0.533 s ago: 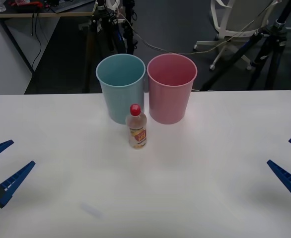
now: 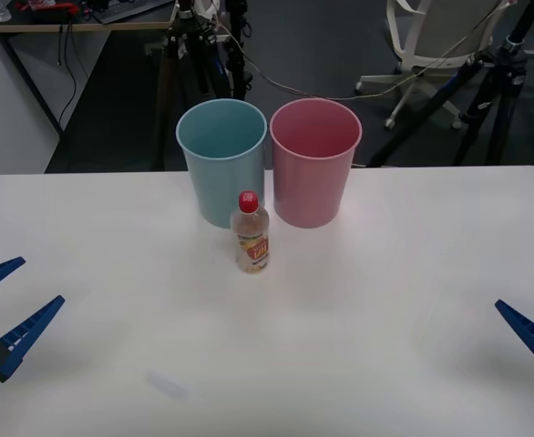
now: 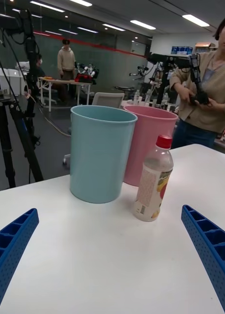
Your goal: Grasp the object on the table and drop it into the matching bin: aluminum can to the light blue bin, PET bottle to the pink bin.
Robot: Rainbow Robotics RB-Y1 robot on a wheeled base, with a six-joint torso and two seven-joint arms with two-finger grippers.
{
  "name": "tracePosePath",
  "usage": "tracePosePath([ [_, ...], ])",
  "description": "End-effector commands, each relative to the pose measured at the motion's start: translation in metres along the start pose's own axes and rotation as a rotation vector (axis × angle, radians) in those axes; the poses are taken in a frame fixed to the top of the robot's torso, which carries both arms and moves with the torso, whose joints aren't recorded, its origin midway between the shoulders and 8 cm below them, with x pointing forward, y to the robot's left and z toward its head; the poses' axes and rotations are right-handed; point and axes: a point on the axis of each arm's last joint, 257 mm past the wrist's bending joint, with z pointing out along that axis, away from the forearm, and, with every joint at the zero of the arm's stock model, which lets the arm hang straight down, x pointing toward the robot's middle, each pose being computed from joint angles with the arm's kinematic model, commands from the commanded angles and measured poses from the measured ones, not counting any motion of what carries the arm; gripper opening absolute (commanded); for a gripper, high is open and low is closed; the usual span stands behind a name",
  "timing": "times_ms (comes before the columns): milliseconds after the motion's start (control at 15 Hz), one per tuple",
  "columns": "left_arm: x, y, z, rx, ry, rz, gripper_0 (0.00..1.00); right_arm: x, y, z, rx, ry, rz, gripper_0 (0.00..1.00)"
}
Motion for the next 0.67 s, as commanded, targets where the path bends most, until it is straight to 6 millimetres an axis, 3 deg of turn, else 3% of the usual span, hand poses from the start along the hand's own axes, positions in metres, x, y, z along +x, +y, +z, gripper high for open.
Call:
tracePosePath([
  [67,0.0,0.0,0.0,0.0,0.0,0.0,1.0,0.009,0.014,0.001,-0.03,0.001,-0.094,1.0],
  [267,0.0,0.0,0.0,0.0,0.0,0.0,1.0,0.014,0.03,0.004,-0.082,-0.016,-0.217,1.0],
  [667,0.0,0.0,0.0,0.0,0.0,0.0,1.0,0.042,0.052,0.004,-0.178,0.002,-0.168,1.0],
])
